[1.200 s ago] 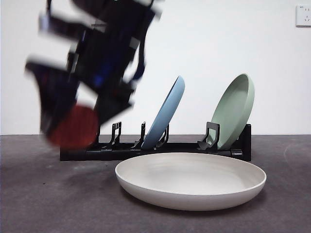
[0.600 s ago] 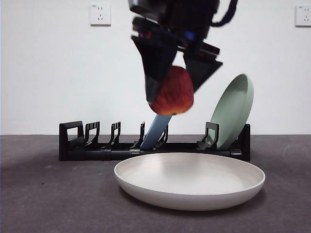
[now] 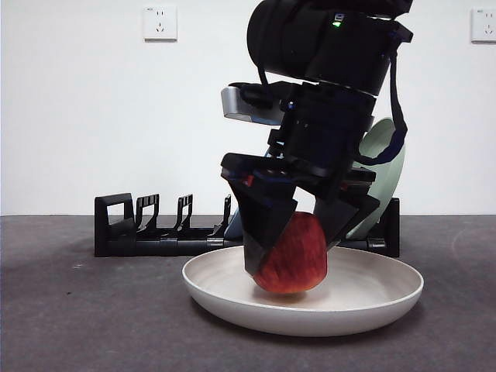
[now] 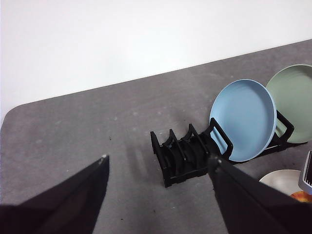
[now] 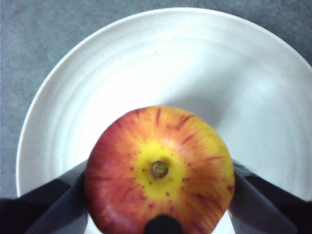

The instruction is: Take the yellow plate from the plate rack,put the plate on the table,take the apple from the table,put the apple in the plate

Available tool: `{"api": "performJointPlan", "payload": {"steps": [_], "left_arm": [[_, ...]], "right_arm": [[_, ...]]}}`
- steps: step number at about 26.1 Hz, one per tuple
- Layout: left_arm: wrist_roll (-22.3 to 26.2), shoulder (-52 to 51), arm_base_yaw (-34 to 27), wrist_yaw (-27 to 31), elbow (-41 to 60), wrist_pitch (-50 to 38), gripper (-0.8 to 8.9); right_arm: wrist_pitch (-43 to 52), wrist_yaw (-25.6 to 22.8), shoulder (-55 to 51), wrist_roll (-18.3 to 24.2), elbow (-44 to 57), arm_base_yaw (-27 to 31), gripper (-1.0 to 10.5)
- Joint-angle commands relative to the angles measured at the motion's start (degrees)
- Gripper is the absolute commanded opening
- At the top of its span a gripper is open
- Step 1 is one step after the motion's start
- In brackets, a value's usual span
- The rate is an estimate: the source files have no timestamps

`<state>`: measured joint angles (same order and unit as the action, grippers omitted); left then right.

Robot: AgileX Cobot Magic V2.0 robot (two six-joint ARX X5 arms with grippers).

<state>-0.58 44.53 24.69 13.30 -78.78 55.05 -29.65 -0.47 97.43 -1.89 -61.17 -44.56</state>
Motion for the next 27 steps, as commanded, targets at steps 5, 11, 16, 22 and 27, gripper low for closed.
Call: {"api": "performJointPlan", "payload": {"steps": [5,11,16,22,27], "left_arm": [[0.39,-0.04,-0.20,-0.04,0.48,-0.48,3.43],[0.39,-0.04,-0.20,-0.11,0.48,0.07,3.43],[0.37,-0.04,-0.20,-0.17,0.48,0.77,3.43],[0.15,-0.04,-0.20,-0.24,0.48,1.62,3.43],[0.11,-0.04,-0.20,-0.28,0.48,1.70,3.43]], "right_arm": [[1.66,-0.04,0.96,-0.63,0.63,0.31,-0.1],[1.60,0.24,1.42,-0.59,0.68,1.07,0.0],[1.64,0.31,3.13,-0.59,0.70,1.44,0.1],[1.57,0.28,3.50,-1.29,0.68,1.42,4.4],[1.25,0.13,3.06,-1.33,0.63,1.42,5.1]]}}
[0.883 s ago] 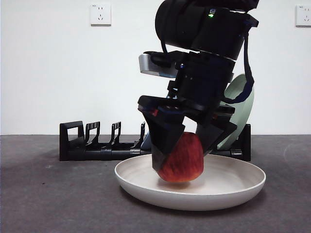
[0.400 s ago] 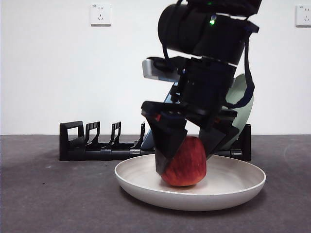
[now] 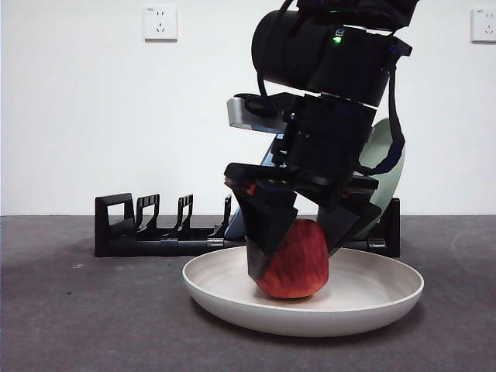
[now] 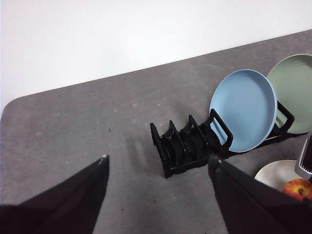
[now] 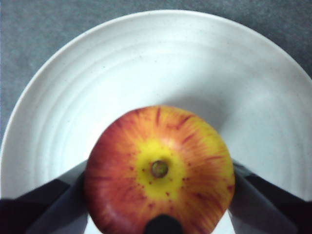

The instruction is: Take the yellow plate from the plate rack,put the plate on the table,take the apple from the table,put the apple in the plate

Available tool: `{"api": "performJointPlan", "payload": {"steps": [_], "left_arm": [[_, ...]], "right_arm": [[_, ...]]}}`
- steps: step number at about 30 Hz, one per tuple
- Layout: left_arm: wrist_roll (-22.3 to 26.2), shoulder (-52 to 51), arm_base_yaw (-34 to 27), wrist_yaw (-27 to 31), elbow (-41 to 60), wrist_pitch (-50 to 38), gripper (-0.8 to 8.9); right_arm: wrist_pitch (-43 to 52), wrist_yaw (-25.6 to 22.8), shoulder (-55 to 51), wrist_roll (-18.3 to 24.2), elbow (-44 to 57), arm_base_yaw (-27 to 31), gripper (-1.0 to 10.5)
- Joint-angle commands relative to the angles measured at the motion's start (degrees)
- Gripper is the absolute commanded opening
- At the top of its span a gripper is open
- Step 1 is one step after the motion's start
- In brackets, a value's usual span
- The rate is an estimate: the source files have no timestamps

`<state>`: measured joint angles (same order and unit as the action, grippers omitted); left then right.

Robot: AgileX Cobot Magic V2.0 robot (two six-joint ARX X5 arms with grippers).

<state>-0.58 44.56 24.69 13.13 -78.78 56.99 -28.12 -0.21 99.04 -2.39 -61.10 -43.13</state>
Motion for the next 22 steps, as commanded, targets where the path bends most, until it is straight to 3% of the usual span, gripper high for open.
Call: {"api": "performJointPlan", "payload": {"steps": [1,18,20,22], "left_arm": [[-0.09,-0.07,-0.20,-0.11,0.48,-0.26,3.43],[-0.70,2.14,-0.02,-2.91,0.48,-2.29,3.42],[-0.55,3.39,-0.02,-2.99,0.48,-2.58,3.36],[1.03,4.96,-0.02,-3.39,0.48,-2.43,2.16]], "right_arm": [[-0.37,-0.13,0.94,-0.83,0.55,0.00,5.1],[0.09,-0.39,-15.32,-0.37,0.07,0.70,5.0],[0.24,-0.42,-18.25,0.07,0.07,1.36,4.2],[0.13,-0.39,-21.29,0.72,0.07,2.36,2.1]]}}
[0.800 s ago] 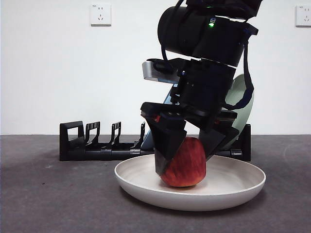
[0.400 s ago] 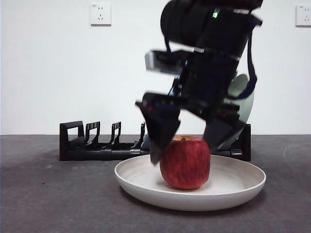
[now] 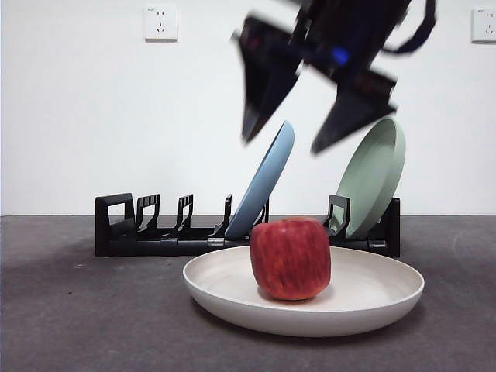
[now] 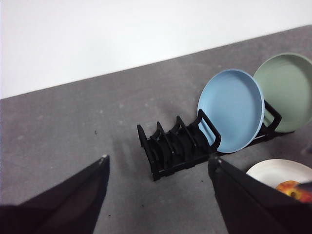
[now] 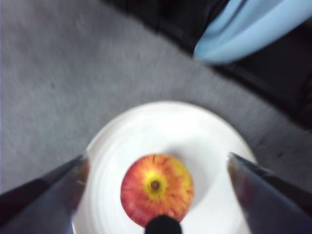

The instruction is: Take the yellow plate from the plate rack,put the plate on the table,take the apple from the table,put the apple in the plate

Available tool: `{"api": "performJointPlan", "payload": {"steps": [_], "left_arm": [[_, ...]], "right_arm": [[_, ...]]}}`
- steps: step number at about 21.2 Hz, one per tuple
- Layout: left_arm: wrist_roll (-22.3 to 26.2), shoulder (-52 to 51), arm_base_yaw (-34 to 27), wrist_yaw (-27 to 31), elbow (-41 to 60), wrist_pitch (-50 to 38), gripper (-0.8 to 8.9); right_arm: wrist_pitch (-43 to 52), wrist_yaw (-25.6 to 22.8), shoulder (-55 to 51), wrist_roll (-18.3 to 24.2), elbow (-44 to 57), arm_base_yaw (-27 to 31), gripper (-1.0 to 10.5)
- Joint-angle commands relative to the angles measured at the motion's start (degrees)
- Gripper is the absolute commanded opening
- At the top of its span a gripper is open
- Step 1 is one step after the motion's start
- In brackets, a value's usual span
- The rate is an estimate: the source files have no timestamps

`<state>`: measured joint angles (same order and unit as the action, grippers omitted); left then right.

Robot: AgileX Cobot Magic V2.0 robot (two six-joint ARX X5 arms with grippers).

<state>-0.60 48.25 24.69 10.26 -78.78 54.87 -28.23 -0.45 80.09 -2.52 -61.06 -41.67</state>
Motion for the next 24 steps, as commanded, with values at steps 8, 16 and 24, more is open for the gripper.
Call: {"api": "performJointPlan", "payload": {"steps": [8,16,24], "left_arm": [[5.20,7.96,-0.04,-4.44,0.70,-0.33,-0.09],[3.32,-2.43,-0.09,-5.01,24.33,-22.47,-0.09],[-3.85,-25.18,-0.02,-3.93,49.11,-30.64,-0.09]], "right_arm": [[-1.07,0.09,-14.32,1.11,0.02,7.69,-0.1],[4.44,-0.81,-28.00,-0.98,10.23,12.79,-0.1],[19.30,-7.61,-42.47,-10.80,35.91,10.47,-0.1]]}}
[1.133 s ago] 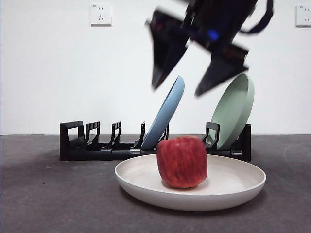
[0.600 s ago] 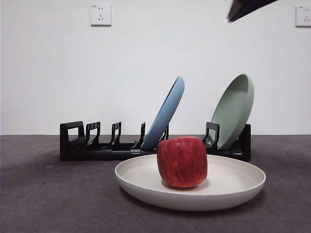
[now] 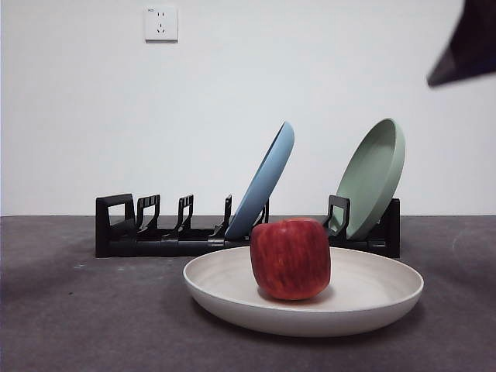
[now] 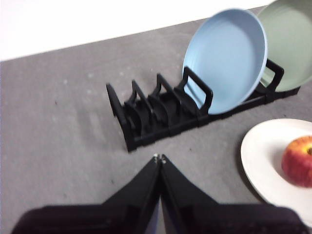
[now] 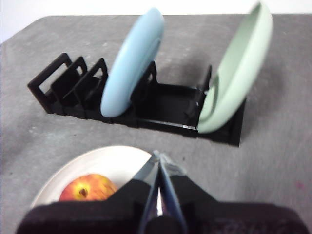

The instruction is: Take the yellow plate from the plate rack,put the plate on the table,take the apple from the table,put the apple in the plate

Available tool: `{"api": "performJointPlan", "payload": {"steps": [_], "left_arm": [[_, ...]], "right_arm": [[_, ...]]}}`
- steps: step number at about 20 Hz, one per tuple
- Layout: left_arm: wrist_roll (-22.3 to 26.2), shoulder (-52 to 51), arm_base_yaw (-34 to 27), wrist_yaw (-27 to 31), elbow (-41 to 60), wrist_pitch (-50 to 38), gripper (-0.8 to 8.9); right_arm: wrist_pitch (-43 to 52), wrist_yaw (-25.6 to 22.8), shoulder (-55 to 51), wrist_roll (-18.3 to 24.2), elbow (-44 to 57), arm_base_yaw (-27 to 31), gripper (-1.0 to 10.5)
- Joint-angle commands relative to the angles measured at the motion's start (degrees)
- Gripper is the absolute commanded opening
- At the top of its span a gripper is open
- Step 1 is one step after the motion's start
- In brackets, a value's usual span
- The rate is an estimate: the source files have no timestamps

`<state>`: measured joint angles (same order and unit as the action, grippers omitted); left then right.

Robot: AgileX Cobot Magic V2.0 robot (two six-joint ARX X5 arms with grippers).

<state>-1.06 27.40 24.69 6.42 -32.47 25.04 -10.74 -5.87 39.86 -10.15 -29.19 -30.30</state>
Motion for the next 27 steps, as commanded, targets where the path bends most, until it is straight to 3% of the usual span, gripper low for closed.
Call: {"api": "performJointPlan", "payload": {"steps": [1,3,6,15,17,21,24,27], "left_arm": [[-5.05,-7.58,-0.02,-0.09,4.81,-0.50,-0.09],[-6.08,-12.02,-0.04,-0.04,6.29,0.66,-0.09],[-6.67,-12.39,-0.04,-0.13,6.27,1.14,-0.01],[-6.62,-11.78,-0.04,-0.57,6.27,2.27,-0.01],[-1.16,-12.44,-0.48,-0.31,6.27,2.29,-0.01],[5.73,-13.84,-10.38,-5.31,8.72,-0.63,-0.01],[5.75,-16.17,-19.15,-6.34,16.39,-10.38,-0.01],[5.73,-20.65,-23.39,-8.04,23.89,-15.54,-0.01]], "right_arm": [[2.47,-3.78,-3.89,-3.65,6.01,-1.70,-0.1],[1.97,-5.09,-5.05,-4.63,6.99,-2.40,0.0],[2.14,-5.01,-5.01,-10.86,6.95,-2.34,0.0],[1.27,-5.01,-5.01,-10.80,6.93,-2.38,0.0],[1.27,-5.01,-5.01,-10.80,6.95,-2.38,0.0],[1.27,-5.11,-5.01,-10.80,6.93,-2.36,0.0],[1.27,-4.98,-5.01,-10.80,6.93,-2.36,0.0],[1.27,-5.01,-5.01,-10.80,6.93,-2.34,0.0]]}}
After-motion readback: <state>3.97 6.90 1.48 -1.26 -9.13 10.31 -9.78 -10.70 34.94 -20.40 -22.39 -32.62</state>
